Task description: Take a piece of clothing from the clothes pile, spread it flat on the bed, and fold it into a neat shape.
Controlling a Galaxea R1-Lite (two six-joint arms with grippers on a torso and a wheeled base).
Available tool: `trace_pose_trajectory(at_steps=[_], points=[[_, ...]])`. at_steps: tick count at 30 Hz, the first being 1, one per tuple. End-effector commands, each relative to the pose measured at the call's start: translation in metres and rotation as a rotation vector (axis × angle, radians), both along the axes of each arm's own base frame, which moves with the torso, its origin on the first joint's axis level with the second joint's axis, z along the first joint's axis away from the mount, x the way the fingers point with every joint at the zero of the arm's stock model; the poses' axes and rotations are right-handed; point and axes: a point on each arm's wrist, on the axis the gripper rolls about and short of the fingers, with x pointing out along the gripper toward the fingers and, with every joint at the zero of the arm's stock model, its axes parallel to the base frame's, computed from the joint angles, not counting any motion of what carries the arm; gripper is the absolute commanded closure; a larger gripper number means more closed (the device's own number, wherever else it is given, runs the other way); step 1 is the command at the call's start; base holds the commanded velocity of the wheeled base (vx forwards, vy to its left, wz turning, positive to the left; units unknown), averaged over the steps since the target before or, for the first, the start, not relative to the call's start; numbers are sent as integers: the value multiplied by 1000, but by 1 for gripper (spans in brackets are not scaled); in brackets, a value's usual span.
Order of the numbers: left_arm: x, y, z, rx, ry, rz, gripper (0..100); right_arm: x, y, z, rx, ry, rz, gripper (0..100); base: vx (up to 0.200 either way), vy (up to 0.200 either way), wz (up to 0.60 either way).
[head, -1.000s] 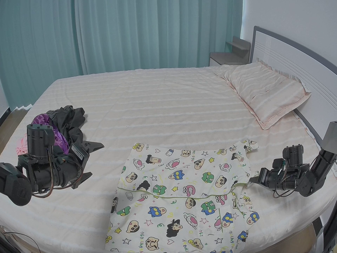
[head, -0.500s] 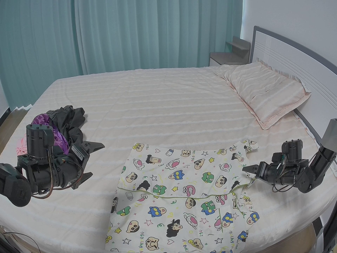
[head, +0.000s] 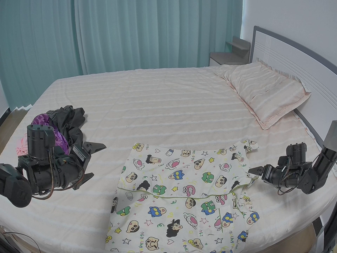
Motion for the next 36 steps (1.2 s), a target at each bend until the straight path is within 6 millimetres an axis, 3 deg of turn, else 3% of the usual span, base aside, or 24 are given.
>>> trace_pose_trajectory(at_steps=[1, 2, 3, 9, 17, 19, 26, 30, 36], points=[[0, 0, -1, 1, 3, -1, 0, 1, 2, -10, 1, 32, 8, 0, 0, 0, 0], [0, 0, -1, 1, 4, -1, 0, 2, 5, -14, 2, 44, 14, 0, 0, 0, 0], [0, 0, -1, 1, 3, -1, 0, 5, 7, -16, 9, 48, 15, 100, 0, 0, 0], [0, 0, -1, 1, 4, -1, 0, 20, 19, -26, 44, 63, 12, 100, 0, 0, 0], [0, 0, -1, 1, 4, -1, 0, 36, 49, -3, 29, -17, 66, 100, 0, 0, 0], [0, 0, -1, 1, 4, -1, 0, 53, 62, 2, 0, -20, 60, 100, 0, 0, 0], [0, -1, -1, 1, 6, -1, 0, 79, 82, 7, -12, -26, 82, 100, 0, 0, 0], [1, -1, -2, 3, 10, -1, 0, 91, 102, -6, -47, 9, 98, 100, 0, 0, 0], [1, 0, -2, 1, 10, 1, 0, 94, 114, -22, -59, 32, 122, 100, 0, 0, 0]])
